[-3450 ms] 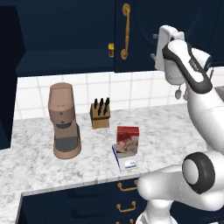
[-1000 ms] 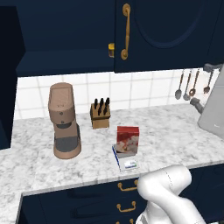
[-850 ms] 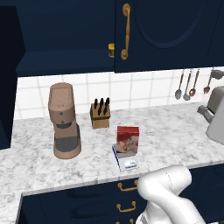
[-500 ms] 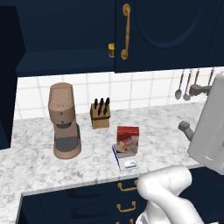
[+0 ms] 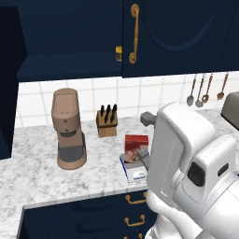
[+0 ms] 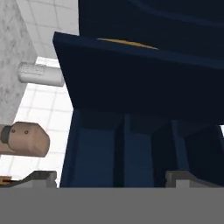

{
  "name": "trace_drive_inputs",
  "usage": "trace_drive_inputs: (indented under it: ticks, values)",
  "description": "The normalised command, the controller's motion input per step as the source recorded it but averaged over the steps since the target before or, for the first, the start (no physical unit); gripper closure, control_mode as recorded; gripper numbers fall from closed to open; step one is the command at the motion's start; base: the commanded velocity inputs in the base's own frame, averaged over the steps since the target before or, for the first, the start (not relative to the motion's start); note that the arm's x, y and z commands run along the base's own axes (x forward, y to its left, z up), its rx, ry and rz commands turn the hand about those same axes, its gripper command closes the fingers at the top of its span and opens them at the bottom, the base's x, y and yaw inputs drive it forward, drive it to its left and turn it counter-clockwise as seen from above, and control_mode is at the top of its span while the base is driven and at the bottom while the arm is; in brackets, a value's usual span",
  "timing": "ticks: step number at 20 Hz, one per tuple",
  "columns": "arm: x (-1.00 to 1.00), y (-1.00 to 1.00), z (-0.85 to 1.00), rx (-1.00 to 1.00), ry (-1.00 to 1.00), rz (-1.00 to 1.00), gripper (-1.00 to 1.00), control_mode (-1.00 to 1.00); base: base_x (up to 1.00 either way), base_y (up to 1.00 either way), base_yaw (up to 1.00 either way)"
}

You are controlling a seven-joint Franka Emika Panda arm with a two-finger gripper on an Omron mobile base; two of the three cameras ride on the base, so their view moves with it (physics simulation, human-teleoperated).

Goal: Pick the cereal and place it on the digital scale for weighing, and close the cabinet.

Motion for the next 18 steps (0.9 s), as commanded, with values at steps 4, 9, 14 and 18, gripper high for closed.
trace_drive_inputs:
  ticks: [4, 9, 14, 18]
  values:
    - [-0.44, 1.0, -0.09, 0.01, -0.18, 0.0, -1.0, -1.0, 0.0, 0.0, 0.0]
    - [-0.59, 0.96, 0.0, 0.0, -0.03, 0.0, -1.0, -1.0, 0.0, 0.0, 0.0]
    - [-0.16, 0.98, 0.05, 0.0, 0.0, 0.01, -1.0, -1.0, 0.0, 0.0, 0.0]
    - [0.0, 1.0, 0.04, 0.0, 0.0, 0.0, -1.0, -1.0, 0.0, 0.0, 0.0]
